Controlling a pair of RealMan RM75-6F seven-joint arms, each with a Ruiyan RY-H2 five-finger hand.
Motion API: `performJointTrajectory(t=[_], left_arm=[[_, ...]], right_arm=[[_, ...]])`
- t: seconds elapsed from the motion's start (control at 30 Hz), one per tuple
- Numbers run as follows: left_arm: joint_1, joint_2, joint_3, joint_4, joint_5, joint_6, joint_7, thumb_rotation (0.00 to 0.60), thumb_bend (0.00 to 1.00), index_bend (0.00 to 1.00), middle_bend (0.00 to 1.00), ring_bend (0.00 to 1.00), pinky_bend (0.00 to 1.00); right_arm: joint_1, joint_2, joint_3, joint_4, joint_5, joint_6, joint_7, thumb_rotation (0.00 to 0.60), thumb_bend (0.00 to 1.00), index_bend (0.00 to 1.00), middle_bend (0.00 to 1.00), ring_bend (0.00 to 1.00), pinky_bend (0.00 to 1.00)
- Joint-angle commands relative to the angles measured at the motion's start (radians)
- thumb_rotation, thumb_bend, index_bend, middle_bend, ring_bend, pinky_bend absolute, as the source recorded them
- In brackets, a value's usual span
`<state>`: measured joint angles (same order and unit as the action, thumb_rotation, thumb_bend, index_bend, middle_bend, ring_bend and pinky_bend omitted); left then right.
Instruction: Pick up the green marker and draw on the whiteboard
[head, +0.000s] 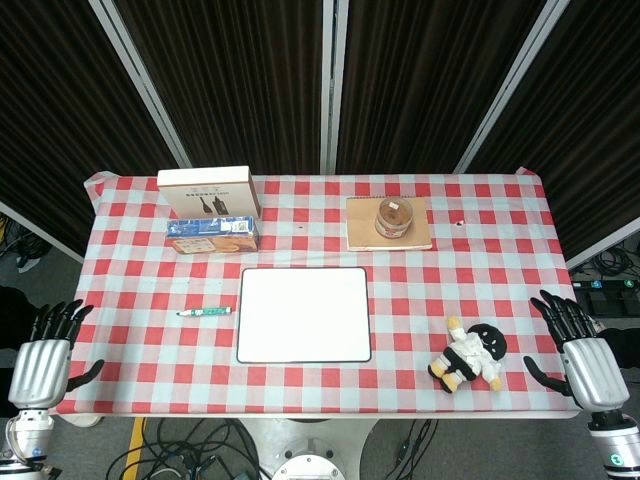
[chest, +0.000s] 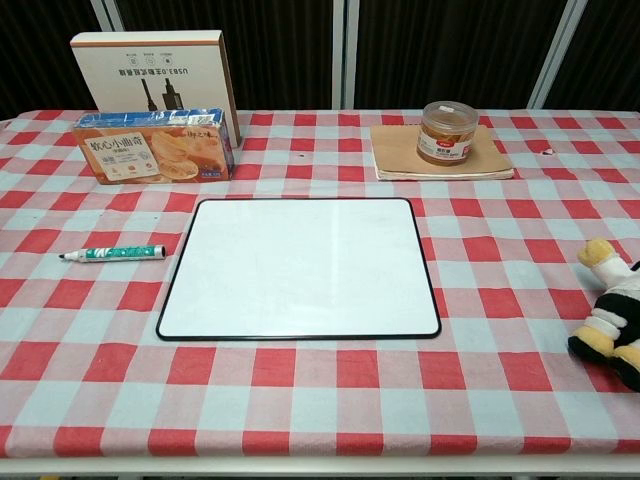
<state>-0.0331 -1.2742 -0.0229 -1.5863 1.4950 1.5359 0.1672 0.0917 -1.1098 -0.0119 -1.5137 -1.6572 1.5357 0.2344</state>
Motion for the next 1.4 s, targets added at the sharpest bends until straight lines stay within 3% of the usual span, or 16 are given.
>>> performJointTrajectory(t=[0.03,0.37,0.6,0.67,0.77,0.87,1.03,1.4], left_arm=[[0.002,-0.005,-0.001,0.008,0.006,0.007,-0.006,0.6,0.17,0.13,0.01,0.0,0.0],[-0.009,0.004,-0.002,-0.012,0.005,-0.012,0.019,0.6,0.17,0.12,0.01,0.0,0.0],[-0.124,0.019,-0.063,-0.041,0.023,-0.119,0.012,0.6,0.17,0.15,0.02,0.04,0.01],[-0.171,0.019,-0.084,-0.047,0.019,-0.174,-0.003,0.6,0.17,0.21,0.07,0.11,0.1],[-0.255,-0.005,-0.12,-0.046,-0.003,-0.272,0.002,0.6,0.17,0.34,0.2,0.35,0.51],[-0.334,-0.065,-0.152,-0.026,-0.045,-0.361,0.044,0.6,0.17,0.43,0.35,0.56,0.77],[-0.431,-0.149,-0.171,-0.012,-0.184,-0.506,0.177,0.6,0.17,0.47,0.45,0.71,0.87],[-0.542,-0.302,-0.166,-0.009,-0.5,-0.519,0.595,0.6,0.19,0.47,0.47,0.79,0.91]], right_arm=[[0.0,0.0,0.0,-0.001,0.002,-0.002,0.0,0.6,0.2,0.0,0.0,0.0,0.0],[-0.009,0.004,0.0,0.007,-0.002,0.015,0.013,0.6,0.2,0.0,0.0,0.0,0.0],[-0.012,0.028,0.02,0.006,0.001,0.044,0.011,0.6,0.2,0.0,0.0,0.0,0.0],[-0.01,0.037,0.025,0.0,0.0,0.05,0.003,0.6,0.2,0.0,0.0,0.0,0.0],[-0.012,0.046,0.029,-0.009,-0.005,0.061,-0.004,0.6,0.2,0.0,0.0,0.0,0.0],[-0.014,0.049,0.029,-0.011,-0.001,0.06,-0.002,0.6,0.2,0.0,0.0,0.0,0.0],[-0.017,0.055,0.029,-0.01,0.01,0.052,-0.003,0.6,0.2,0.0,0.0,0.0,0.0],[-0.006,0.053,0.034,-0.001,0.028,0.018,0.009,0.6,0.2,0.0,0.0,0.0,0.0]])
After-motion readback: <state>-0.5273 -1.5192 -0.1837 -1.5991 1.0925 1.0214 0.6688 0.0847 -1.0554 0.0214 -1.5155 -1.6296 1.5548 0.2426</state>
